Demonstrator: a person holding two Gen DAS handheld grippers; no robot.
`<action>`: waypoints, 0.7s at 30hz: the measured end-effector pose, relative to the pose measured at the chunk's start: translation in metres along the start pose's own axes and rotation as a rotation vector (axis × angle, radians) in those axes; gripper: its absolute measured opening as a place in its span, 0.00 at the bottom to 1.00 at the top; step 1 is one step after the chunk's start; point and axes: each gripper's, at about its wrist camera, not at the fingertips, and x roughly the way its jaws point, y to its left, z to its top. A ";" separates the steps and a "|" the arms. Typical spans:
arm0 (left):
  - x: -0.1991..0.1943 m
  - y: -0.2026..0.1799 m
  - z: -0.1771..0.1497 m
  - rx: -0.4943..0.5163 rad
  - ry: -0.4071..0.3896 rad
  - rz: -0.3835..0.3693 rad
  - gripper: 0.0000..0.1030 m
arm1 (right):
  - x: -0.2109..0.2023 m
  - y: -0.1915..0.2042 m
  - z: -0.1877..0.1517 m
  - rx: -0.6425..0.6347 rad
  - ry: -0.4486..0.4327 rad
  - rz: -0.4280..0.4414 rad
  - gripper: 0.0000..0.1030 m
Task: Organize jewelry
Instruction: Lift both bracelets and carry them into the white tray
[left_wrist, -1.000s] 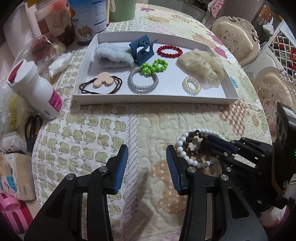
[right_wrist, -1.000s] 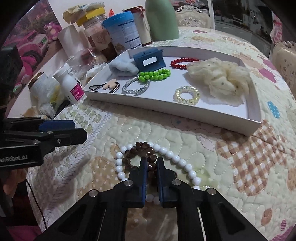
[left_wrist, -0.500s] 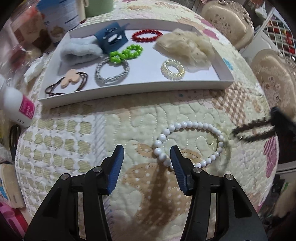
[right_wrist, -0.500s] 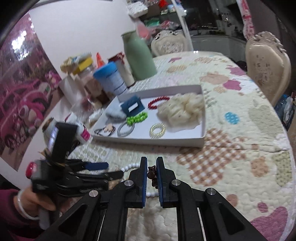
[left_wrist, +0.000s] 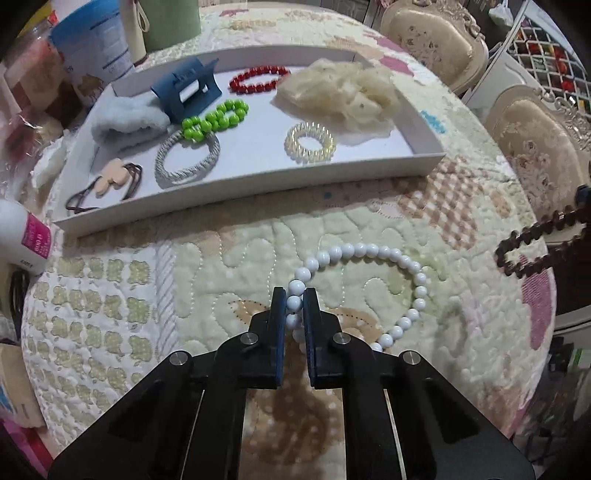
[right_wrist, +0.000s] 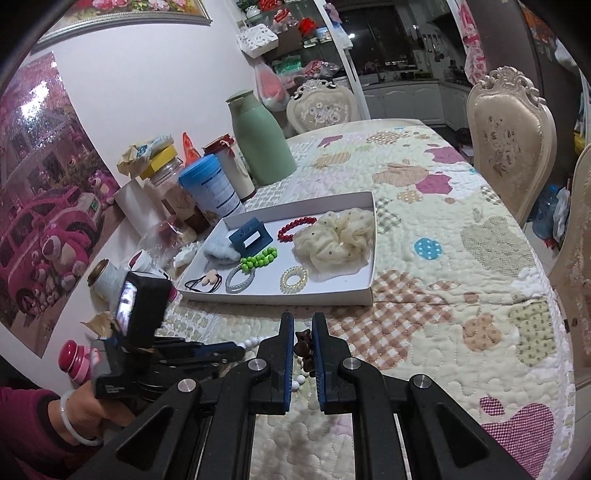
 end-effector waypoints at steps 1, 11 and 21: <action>-0.007 0.002 0.000 -0.007 -0.008 -0.013 0.08 | -0.001 0.000 0.001 -0.001 -0.003 0.000 0.09; -0.070 0.010 0.016 -0.016 -0.123 -0.030 0.08 | -0.006 0.005 0.014 -0.034 -0.025 0.018 0.09; -0.121 0.024 0.047 -0.025 -0.237 -0.016 0.08 | 0.003 0.018 0.037 -0.084 -0.035 0.037 0.09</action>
